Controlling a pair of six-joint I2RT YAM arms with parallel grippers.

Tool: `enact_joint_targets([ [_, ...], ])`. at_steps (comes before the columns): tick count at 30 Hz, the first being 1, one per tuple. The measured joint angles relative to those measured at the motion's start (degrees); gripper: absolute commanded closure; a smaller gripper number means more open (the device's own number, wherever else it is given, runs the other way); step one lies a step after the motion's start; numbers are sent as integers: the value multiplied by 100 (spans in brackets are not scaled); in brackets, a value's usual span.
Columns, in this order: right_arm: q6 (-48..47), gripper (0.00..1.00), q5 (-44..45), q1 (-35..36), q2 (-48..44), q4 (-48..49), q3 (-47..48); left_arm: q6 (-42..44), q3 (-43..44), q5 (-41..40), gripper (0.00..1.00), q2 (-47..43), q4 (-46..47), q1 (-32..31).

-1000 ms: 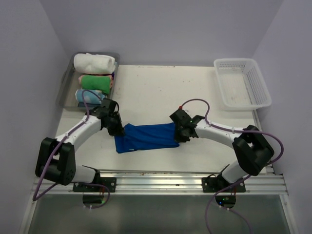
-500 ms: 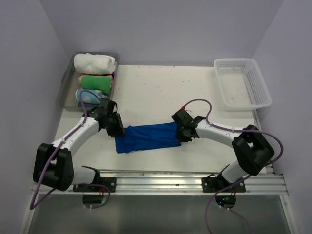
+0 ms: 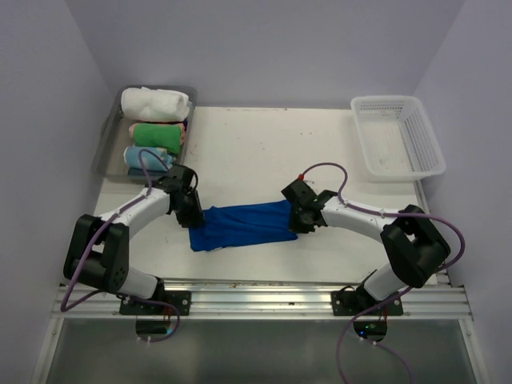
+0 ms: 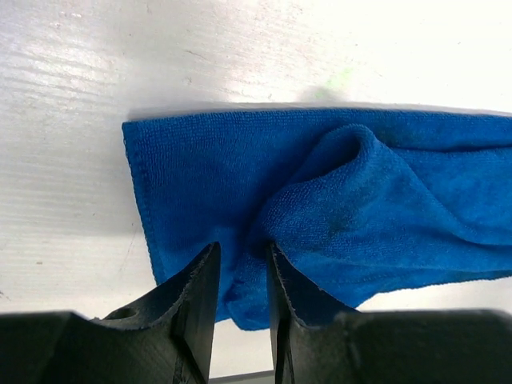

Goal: Roll the towels
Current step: Fold the towel

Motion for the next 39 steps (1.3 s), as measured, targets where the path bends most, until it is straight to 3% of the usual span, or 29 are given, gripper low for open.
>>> enact_joint_targets([
  [8,2,100,0,0,0,0,0,4,-66,168,68,114,278,0],
  [11,2,100,0,0,0,0,0,-4,-116,343,80,127,442,0],
  [12,2,100,0,0,0,0,0,-7,-142,378,90,127,481,0],
  [15,2,100,0,0,0,0,0,-44,-203,455,100,138,531,-4],
  [32,11,100,4,0,0,0,0,-50,304,348,100,-776,-472,-9],
  [36,11,100,2,0,0,0,0,-42,289,350,77,-782,-551,-11],
  [37,9,100,2,0,0,-2,0,-28,273,348,76,-782,-549,-11],
  [38,9,100,2,0,0,-2,0,-39,238,341,78,-778,-535,-11],
  [39,9,100,4,0,0,-2,0,-44,190,337,100,-772,-514,-11],
])
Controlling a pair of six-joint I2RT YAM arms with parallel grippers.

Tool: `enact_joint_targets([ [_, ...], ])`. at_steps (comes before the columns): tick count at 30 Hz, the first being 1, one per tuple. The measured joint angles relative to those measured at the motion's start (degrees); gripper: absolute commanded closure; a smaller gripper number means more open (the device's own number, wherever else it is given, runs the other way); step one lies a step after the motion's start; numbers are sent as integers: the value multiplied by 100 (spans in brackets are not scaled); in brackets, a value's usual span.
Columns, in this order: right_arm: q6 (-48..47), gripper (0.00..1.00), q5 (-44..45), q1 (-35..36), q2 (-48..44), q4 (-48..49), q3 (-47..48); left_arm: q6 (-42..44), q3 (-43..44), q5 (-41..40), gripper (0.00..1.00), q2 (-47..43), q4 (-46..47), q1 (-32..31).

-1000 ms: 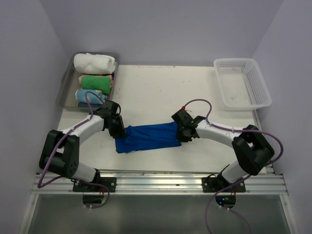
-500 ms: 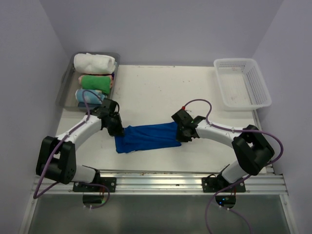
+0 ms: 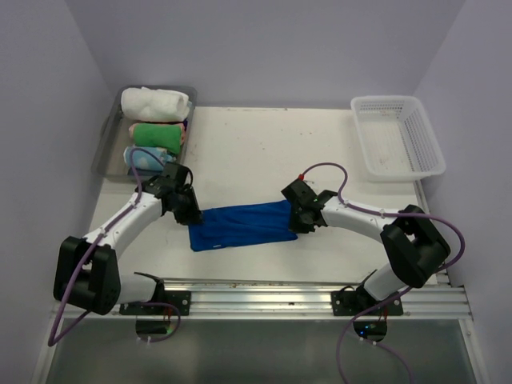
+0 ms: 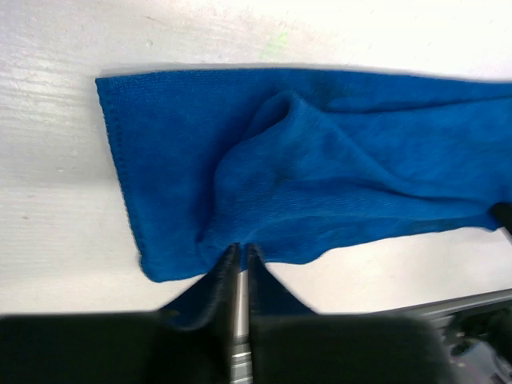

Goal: Roll the towels
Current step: Fold the towel

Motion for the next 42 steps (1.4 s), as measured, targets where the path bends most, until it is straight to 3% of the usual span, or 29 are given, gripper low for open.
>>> enact_joint_targets([
  [14,-2,100,48,0,-164,9,-122,-55,-280,-61,100,87,144,0],
  [16,-22,88,44,0,-223,4,-278,-63,-407,-74,100,59,181,0],
  [17,-22,67,28,-4,-269,22,-356,-83,-492,-79,100,55,184,0],
  [18,-35,57,15,-4,-334,20,-398,-101,-584,-81,100,55,177,0],
  [20,-168,49,22,-4,-555,-92,-463,-114,-745,-92,91,55,155,0],
  [24,-457,60,326,-4,-1174,-507,-358,-203,-863,-168,95,-20,96,-4],
  [25,-540,70,420,-13,-1252,-603,-234,-238,-863,-197,98,-79,96,-31],
  [28,-809,83,601,-20,-1130,-699,317,-299,-817,-317,100,-227,87,-181],
  [34,-1327,89,564,-42,337,-361,1447,-560,-282,-520,100,-2,181,-1075],
  [42,-1565,92,308,-439,1325,-177,1473,-638,-245,-461,100,988,535,-1451],
])
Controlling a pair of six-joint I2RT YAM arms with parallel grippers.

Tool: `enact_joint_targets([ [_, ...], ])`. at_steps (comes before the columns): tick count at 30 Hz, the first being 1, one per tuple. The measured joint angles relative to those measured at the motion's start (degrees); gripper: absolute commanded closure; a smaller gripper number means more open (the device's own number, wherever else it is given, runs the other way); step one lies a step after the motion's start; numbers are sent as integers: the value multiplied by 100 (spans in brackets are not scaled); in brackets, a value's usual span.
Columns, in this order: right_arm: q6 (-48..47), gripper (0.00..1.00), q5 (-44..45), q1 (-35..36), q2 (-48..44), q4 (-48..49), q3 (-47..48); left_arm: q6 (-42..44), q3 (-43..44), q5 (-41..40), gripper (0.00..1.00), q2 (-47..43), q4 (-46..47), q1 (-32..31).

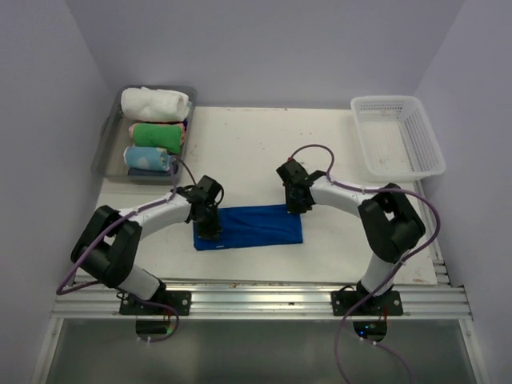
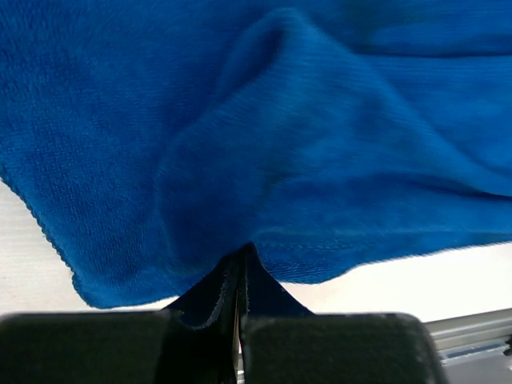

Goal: Roll the towels
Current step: Fold the towel

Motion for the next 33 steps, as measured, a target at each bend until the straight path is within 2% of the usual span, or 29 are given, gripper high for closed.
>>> enact_joint_targets([
  [5,122,94,-166,-96,-407,612,-715,131,260,20,100,492,-210,11],
  [10,588,95,-345,-7,-1353,1283,-1921,446,1405,66,100,1537,-916,9],
  [13,1064,94,-417,243,-2096,1366,-2629,599,2122,61,100,2090,-1158,0],
  [16,1639,94,-442,938,-2804,1158,-3145,782,2898,-24,100,2614,-1300,-4],
  [19,2048,94,-525,1676,-3101,782,-3248,1047,3956,-297,100,3248,-1451,-7],
  [23,2212,87,-356,1860,-3281,151,-3086,1360,5095,-966,100,3775,-1526,2],
  [28,1926,85,107,1523,-3252,-439,-2459,1517,5246,-1163,100,3563,-1620,94],
  [33,1451,87,-22,693,-2586,-181,-2004,1471,4391,-772,100,2968,-1329,149],
])
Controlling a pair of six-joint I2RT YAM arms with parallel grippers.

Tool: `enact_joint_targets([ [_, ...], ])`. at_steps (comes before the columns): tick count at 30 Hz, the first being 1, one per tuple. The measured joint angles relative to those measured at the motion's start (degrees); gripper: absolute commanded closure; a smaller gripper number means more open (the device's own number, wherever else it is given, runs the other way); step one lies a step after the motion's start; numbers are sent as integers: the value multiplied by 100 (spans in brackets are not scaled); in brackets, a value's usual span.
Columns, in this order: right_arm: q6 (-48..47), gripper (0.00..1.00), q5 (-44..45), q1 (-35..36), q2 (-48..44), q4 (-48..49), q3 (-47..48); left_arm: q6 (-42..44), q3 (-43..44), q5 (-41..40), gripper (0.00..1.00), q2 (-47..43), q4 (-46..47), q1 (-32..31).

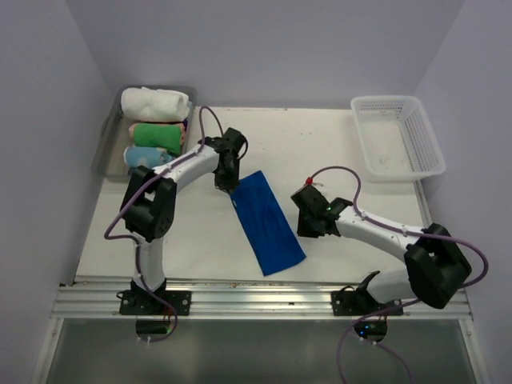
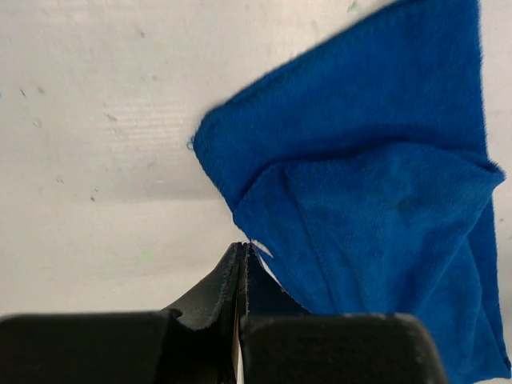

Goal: Roll the towels
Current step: Fold the towel

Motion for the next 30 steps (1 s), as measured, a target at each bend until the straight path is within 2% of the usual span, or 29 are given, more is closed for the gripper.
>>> enact_joint_targets([
  [3,-170,92,-184,-308,490,214,-2,-83,-407,229,100,-55,208,0],
  [7,-271,95,-437,-302,844,433,-94,-166,-621,450,100,195,380,-2],
  [11,-177,94,-466,-76,575,772,-396,-177,-308,610,100,415,378,28],
  [19,501,94,-581,981,142,833,-763,-109,1043,575,100,1211,348,33],
  [21,614,91,-479,997,-13,675,-765,-72,1088,417,94,1196,302,33],
  [25,643,86,-153,990,-330,254,-664,7,979,179,80,907,166,33],
  [27,584,82,-83,984,-337,122,-549,17,520,140,73,382,212,33],
  [30,505,76,-28,999,-337,17,-398,-20,-407,168,71,-754,210,4],
])
